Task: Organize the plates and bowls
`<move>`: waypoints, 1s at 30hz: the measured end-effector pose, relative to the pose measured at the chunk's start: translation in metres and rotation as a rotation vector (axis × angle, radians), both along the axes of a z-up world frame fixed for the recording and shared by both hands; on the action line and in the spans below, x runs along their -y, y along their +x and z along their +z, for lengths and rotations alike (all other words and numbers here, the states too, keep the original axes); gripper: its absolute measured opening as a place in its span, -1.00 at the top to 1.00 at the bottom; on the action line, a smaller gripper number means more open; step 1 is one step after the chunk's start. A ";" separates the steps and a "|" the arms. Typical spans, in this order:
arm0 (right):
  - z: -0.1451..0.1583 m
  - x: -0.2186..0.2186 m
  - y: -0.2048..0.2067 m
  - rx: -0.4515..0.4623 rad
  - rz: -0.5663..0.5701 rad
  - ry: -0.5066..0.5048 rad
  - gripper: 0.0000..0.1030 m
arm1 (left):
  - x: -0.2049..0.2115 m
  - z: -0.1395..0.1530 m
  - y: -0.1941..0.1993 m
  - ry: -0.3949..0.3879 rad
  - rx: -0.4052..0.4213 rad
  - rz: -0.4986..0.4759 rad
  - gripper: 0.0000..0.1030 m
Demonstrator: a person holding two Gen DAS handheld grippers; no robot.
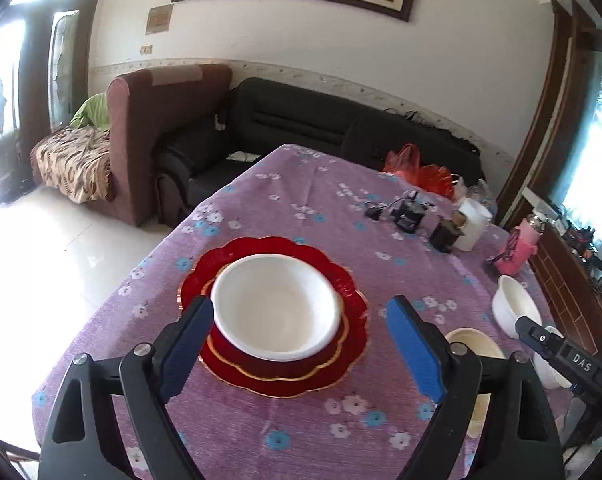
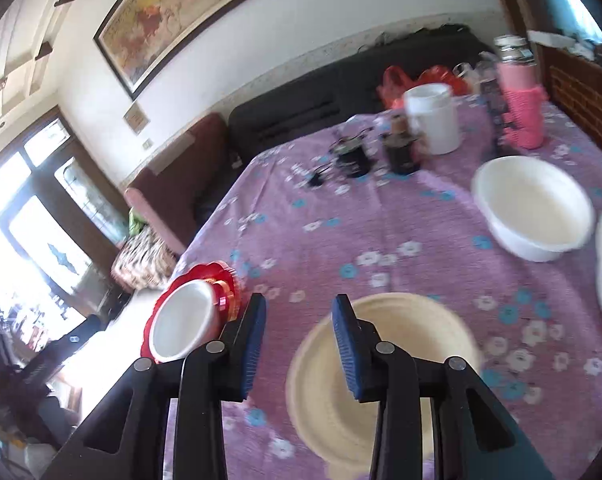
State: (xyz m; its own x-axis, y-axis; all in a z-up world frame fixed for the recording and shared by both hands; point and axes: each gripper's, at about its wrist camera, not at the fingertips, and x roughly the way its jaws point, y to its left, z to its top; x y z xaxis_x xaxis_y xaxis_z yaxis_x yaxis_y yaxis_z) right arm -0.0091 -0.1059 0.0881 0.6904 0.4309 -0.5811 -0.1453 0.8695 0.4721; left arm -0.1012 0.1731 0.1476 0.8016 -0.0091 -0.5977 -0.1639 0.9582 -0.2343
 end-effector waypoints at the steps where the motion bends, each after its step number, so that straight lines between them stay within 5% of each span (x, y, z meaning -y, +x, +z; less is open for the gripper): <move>1: -0.001 0.012 -0.007 0.010 -0.025 0.002 0.21 | 0.008 0.001 -0.002 -0.013 0.015 -0.014 -0.76; 6: -0.013 0.076 -0.036 0.002 -0.159 0.019 0.18 | 0.058 -0.005 -0.009 0.017 0.055 -0.085 -0.91; 16: -0.062 0.092 -0.031 -0.151 -0.142 0.043 0.19 | 0.132 -0.067 0.032 -0.018 -0.188 -0.272 -0.91; 25: -0.076 0.076 -0.025 -0.190 -0.111 0.065 0.19 | 0.151 -0.102 0.073 0.046 -0.331 -0.252 -0.91; 30: -0.051 0.119 -0.040 -0.130 -0.190 0.100 0.19 | 0.142 -0.077 0.068 0.020 -0.283 -0.243 -0.90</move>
